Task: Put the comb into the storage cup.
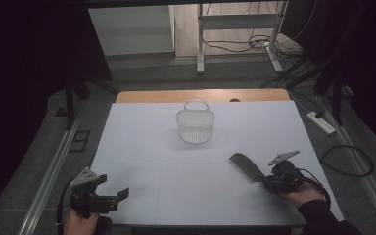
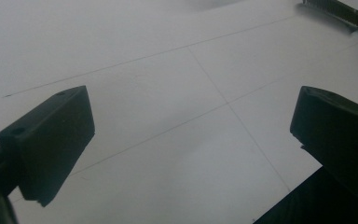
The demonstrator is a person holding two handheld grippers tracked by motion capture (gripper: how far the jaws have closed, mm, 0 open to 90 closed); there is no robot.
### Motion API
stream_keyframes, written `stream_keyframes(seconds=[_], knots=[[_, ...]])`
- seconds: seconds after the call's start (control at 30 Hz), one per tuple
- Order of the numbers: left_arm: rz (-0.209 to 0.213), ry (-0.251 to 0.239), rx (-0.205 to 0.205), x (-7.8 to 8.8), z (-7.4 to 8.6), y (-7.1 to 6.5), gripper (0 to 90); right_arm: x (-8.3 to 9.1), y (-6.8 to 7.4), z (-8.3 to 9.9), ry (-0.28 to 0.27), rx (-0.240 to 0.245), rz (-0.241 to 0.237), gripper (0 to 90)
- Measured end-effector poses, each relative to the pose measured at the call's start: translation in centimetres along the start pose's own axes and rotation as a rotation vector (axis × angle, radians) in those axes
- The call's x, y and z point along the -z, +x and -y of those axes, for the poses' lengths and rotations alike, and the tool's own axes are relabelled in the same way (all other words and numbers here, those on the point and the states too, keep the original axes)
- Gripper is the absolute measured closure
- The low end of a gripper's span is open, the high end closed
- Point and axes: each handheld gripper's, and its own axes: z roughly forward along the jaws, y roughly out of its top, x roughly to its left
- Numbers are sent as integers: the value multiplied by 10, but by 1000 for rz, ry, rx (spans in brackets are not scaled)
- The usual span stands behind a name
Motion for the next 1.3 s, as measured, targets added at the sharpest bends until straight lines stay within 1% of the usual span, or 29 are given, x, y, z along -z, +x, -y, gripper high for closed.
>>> stream_keyframes(seconds=[0.03,0.07,0.13,0.17,0.2,0.23,0.27,0.33,0.37,0.4,0.47,0.53,0.57,0.63,0.73,0.77,0.87,0.9,1.0,1.03,1.07,1.13,1.17,1.2,1.3], knots=[[11,2,5,-1,0,0,0,1,0,0,-6,0,0,720],[11,2,5,-1,0,0,0,1,0,0,-6,0,0,720],[25,1,0,-1,-2,0,0,4,2,0,-30,4,-3,720],[25,1,0,-1,-2,0,0,4,2,0,-30,4,-3,720],[27,-2,-11,-2,-3,0,0,7,2,1,-49,3,-10,720],[27,-2,-11,-2,-3,0,0,7,2,1,-49,3,-10,720],[36,-6,-22,-4,-5,-1,0,10,2,2,-64,4,-7,719],[39,-5,-27,-4,-6,-1,0,11,2,2,-70,3,-9,720],[43,-6,-32,-5,-7,-2,0,14,3,2,-89,8,-2,720],[61,-7,-34,-6,-9,-2,0,14,3,2,-95,15,-4,720],[83,-9,-37,-8,-10,-2,0,16,4,2,-107,21,-1,720],[91,-5,-39,-9,-12,-2,0,17,5,1,-113,24,0,720],[99,-4,-39,-11,-13,-2,0,19,6,1,-129,35,2,720],[117,-1,-55,-14,-16,-1,0,21,7,1,-139,38,4,719],[124,-8,-65,-15,-18,-2,0,23,7,1,-147,41,4,720],[129,-16,-77,-17,-21,-3,0,24,7,1,-158,41,7,719],[139,-24,-77,-18,-24,-4,0,25,7,1,-165,41,8,720],[148,-31,-81,-19,-27,-4,0,27,8,1,-172,33,13,719],[158,-37,-76,-21,-29,-5,0,29,9,1,-188,36,17,719],[162,-38,-71,-22,-31,-5,0,29,9,1,-188,36,17,719],[170,-38,-61,-24,-34,-5,0,31,9,1,-199,37,23,720],[176,-39,-59,-26,-36,-6,0,32,9,1,-207,36,21,720],[176,-35,-63,-29,-40,-7,0,32,9,1,-212,37,23,720],[176,-35,-63,-29,-40,-7,0,32,9,1,-212,37,23,720],[176,-16,-93,-34,-51,-10,0,34,10,0,-228,41,24,720]])
